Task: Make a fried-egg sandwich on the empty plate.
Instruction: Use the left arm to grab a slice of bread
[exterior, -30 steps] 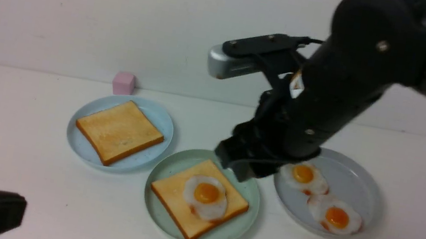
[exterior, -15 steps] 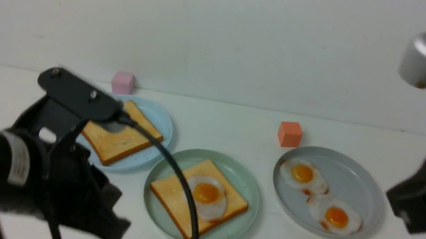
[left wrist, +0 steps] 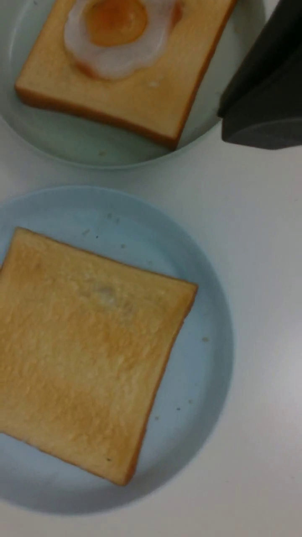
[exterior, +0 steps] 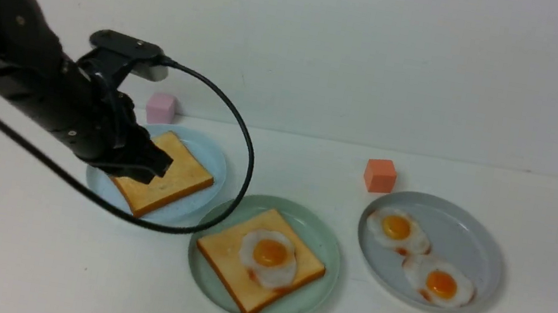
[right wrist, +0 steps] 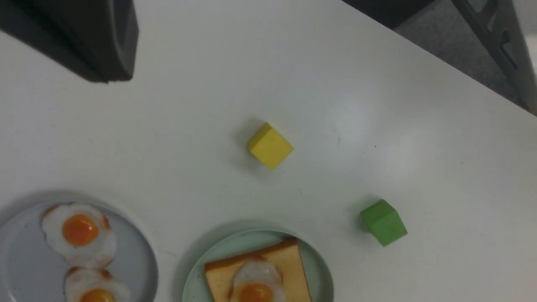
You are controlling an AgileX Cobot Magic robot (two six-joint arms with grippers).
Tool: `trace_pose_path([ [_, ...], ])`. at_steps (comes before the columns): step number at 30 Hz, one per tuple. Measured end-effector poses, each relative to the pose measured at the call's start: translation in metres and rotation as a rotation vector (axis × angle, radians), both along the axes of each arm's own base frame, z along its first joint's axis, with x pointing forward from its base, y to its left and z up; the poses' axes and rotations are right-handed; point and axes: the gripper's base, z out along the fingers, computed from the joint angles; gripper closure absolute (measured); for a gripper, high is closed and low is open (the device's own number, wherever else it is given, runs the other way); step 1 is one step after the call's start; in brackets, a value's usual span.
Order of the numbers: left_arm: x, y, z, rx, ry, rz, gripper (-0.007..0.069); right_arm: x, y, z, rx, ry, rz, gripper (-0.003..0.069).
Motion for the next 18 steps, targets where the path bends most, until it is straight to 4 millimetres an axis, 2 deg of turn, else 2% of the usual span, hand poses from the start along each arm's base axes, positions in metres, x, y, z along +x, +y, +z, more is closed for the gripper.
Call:
trace_pose_path([
  [3, 0.016, -0.009, -0.013, 0.056, -0.033, -0.036, 0.0626, -0.004, -0.003, 0.001, 0.008, -0.01, 0.0, 0.0652],
  [6, 0.033, -0.013, -0.031, 0.147, -0.073, -0.078, 0.0553, -0.006, -0.005, 0.002, 0.015, -0.015, 0.0, 0.0652],
  [7, 0.034, -0.012, -0.03, 0.152, -0.078, -0.08, 0.0553, -0.006, -0.005, 0.002, 0.015, -0.015, 0.0, 0.0652],
  [8, 0.04, -0.012, -0.04, 0.186, -0.087, -0.093, 0.0491, -0.006, -0.005, 0.002, 0.015, -0.015, 0.0, 0.065],
  [11, 0.045, -0.012, -0.053, 0.208, -0.087, -0.099, 0.0403, -0.006, -0.005, 0.002, 0.014, -0.014, 0.0, 0.0648],
  [12, 0.048, -0.012, -0.06, 0.213, -0.086, -0.1, 0.0349, -0.006, -0.005, 0.002, 0.014, -0.014, 0.0, 0.0648],
  [15, 0.052, -0.013, -0.075, 0.22, -0.067, -0.1, 0.0265, -0.005, -0.005, 0.002, 0.006, -0.021, -0.005, 0.0645],
  [18, 0.054, -0.013, -0.086, 0.225, -0.049, -0.102, 0.0237, -0.004, -0.006, 0.002, 0.0, -0.027, -0.009, 0.0645],
])
